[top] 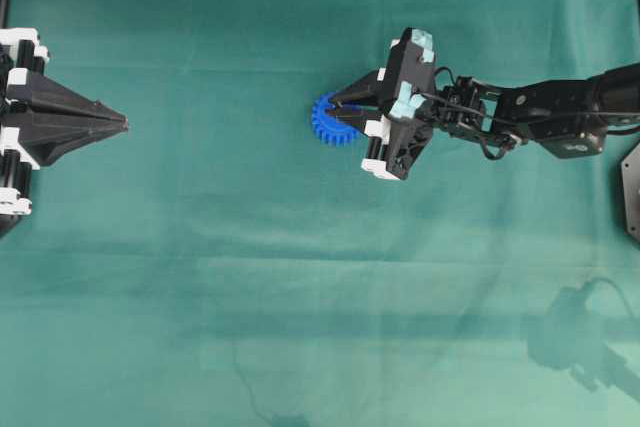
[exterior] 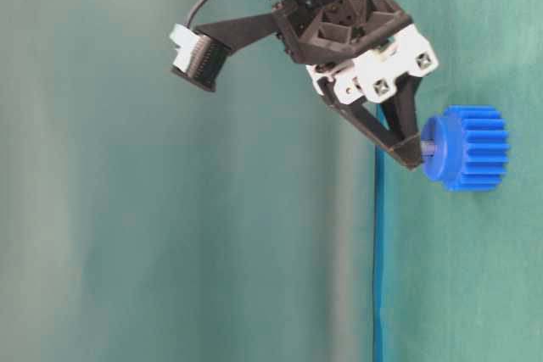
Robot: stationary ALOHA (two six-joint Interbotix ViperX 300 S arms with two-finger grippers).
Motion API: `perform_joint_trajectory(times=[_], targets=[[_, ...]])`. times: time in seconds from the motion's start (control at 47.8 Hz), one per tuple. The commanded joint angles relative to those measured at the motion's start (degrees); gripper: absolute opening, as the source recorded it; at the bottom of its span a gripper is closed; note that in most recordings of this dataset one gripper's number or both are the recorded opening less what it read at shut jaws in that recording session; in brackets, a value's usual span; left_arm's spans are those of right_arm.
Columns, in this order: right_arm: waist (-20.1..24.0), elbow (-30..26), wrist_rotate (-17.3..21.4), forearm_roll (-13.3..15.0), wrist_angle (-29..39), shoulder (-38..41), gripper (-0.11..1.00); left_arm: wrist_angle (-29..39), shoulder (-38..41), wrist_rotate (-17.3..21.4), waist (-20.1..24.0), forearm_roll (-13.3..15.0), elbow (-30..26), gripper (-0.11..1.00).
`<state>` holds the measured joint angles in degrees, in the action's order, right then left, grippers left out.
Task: Insert the shaft placed at a random location into the center hole of the small gear at another random location.
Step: 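Lower the shaft into the gear's center hole with the right gripper, then open the right gripper and lift it off the inserted shaft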
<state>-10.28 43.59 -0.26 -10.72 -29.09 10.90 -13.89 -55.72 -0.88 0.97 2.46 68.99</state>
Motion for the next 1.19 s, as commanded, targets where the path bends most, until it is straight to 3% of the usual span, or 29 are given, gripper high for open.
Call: perform_joint_trajectory(times=[0.0,0.753,0.815,1.003,1.171], targets=[[-0.2,-1.1,-0.1,-0.3,-0.6,-0.4,0.15,-0.4,0.4,-0.1,0.1,0.1,-0.4,0.00],[-0.2,-1.1,0.6,-0.3,-0.4,0.4,0.16,-0.3,0.4,-0.1,0.1,0.1,-0.4,0.00],[-0.2,-1.1,0.6,-0.2,-0.4,0.4,0.25,-0.3,0.4,0.0,0.1,0.1,-0.4,0.00],[-0.2,-1.6,0.7,-0.4,-0.4,0.1,0.75,-0.3,0.5,0.0,0.1,0.1,-0.5,0.00],[-0.2,-1.8,0.5,-0.4,-0.4,-2.4,0.73,-0.4,0.5,0.0,0.2,0.0,-0.5,0.00]])
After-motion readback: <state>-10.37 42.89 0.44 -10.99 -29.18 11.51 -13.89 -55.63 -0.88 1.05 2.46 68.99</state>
